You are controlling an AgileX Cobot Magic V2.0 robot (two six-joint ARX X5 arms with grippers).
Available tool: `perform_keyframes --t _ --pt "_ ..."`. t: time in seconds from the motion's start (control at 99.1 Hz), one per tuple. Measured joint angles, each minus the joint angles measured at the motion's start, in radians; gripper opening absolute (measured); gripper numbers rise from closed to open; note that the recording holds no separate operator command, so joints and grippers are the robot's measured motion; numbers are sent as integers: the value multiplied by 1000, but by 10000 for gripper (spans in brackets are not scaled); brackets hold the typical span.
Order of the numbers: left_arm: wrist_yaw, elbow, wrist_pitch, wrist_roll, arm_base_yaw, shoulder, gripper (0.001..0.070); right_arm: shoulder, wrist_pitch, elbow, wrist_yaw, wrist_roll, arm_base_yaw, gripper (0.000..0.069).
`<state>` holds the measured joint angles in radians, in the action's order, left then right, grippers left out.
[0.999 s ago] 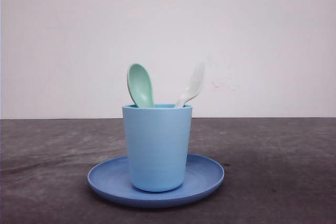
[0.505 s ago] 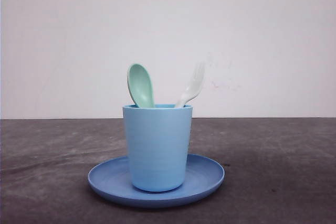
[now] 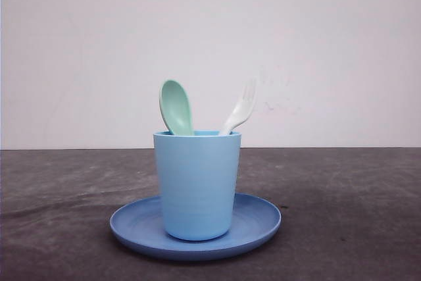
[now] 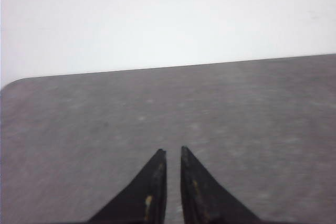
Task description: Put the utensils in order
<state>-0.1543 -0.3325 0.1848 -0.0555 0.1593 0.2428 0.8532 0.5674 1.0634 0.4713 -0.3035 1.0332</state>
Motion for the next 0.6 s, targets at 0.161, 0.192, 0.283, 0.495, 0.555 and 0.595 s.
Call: perform_keyframes --t 0.161,0.192,0.283,0.495,0.555,0.595 --pt "0 168 -28 -4 -43 -98 24 0 0 0 0 0 0 8" --pt "0 191 -27 -4 -46 -114 24 0 0 0 0 0 0 8" --pt "0 246 -28 -4 -54 -161 24 0 0 0 0 0 0 8" --pt "0 300 -17 -4 -65 -238 24 0 0 0 0 0 0 8" --pt "0 300 -10 -4 -66 -239 24 0 0 0 0 0 0 8" --pt "0 300 -9 -5 -69 -239 24 0 0 0 0 0 0 8"
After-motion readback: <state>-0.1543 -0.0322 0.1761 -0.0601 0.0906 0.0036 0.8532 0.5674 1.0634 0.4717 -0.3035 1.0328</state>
